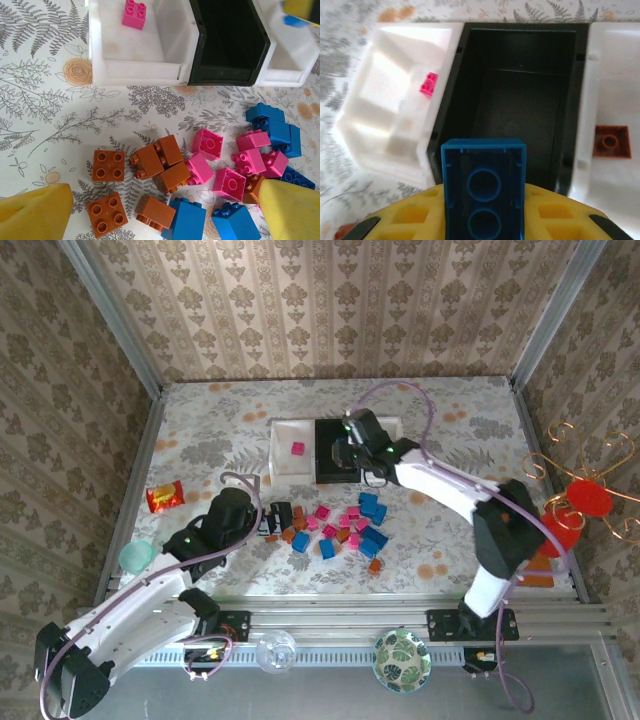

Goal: Sort the legos into containers by color
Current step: Place the lego in the container.

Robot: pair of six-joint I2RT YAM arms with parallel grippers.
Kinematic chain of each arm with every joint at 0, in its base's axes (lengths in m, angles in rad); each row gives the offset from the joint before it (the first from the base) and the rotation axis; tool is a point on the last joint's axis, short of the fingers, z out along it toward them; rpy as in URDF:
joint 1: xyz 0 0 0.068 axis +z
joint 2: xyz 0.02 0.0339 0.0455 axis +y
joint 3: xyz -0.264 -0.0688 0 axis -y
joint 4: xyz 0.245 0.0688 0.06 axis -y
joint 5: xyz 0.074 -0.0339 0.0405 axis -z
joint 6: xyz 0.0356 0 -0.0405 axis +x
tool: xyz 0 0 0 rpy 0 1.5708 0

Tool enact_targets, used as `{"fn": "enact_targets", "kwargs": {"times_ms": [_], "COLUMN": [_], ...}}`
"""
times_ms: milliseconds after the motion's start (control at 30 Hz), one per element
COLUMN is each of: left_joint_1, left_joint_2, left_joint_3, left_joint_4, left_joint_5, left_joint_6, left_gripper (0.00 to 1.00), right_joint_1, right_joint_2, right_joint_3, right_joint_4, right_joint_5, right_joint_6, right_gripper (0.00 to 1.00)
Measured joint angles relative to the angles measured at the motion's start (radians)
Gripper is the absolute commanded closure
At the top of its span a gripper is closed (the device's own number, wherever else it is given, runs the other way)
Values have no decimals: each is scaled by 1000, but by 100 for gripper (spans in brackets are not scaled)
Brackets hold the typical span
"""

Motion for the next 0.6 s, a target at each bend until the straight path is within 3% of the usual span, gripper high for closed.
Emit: {"fn": "enact_targets", "kwargs": {"times_ms": [167,333,467,600], "left_joint_1": [-4,-16,-20,-19], "left_joint_2": [0,5,32,84], "left_joint_3": [-18,-21,-26,-32], "left_joint_4": [-22,-55,-61,-64], "left_joint_5": [5,5,5,6], "left_joint_6": [-8,-8,-8,-11], "left_gripper": [8,10,12,28], "right_joint_1": [0,-1,-1,8], "right_joint_2": [204,330,350,312], "right_joint_3": [198,328,362,332], "right_joint_4": [-75,-121,-136,-116], "right_joint_5": [48,72,79,80], "right_joint_6": [-10,-10,-11,-13], "right_gripper": [68,39,32,30]}}
